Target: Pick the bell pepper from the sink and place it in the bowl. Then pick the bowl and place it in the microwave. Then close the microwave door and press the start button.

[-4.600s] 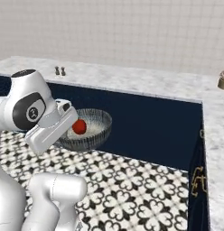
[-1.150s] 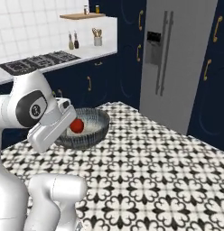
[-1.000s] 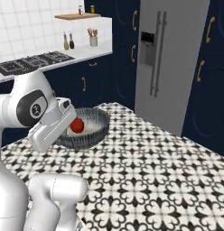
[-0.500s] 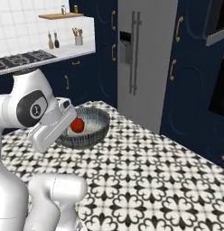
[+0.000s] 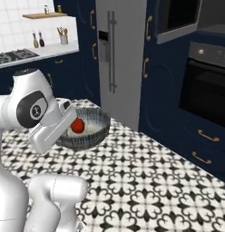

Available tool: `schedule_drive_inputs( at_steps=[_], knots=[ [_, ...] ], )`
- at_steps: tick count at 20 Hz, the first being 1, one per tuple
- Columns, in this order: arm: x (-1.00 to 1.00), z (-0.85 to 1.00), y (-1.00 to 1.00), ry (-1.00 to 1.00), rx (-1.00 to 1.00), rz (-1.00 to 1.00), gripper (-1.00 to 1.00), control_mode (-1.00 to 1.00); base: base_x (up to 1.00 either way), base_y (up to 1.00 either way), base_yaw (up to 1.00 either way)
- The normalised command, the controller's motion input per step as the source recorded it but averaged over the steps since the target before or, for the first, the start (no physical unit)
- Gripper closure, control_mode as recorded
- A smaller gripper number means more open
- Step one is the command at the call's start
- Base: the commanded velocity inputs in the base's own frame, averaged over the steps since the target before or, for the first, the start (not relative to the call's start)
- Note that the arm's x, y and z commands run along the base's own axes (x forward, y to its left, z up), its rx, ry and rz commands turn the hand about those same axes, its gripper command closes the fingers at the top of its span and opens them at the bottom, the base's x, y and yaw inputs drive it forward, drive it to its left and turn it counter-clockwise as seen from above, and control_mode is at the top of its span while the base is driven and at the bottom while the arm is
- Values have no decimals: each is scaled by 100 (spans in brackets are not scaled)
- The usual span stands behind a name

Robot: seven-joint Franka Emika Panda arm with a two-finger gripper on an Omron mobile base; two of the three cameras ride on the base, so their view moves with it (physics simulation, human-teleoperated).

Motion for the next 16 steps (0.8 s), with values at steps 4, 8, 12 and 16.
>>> schedule_drive_inputs(
  at_steps=[4, 8, 12, 16],
  knots=[
    [0, 0, 0, 0, 0, 0, 100, 100, 2, -100, 5],
    [0, 0, 0, 0, 0, 0, 100, 100, 19, -100, 7],
    [0, 0, 0, 0, 0, 0, 100, 100, 33, -100, 13],
    [0, 0, 0, 0, 0, 0, 100, 100, 45, -100, 19]
  ],
)
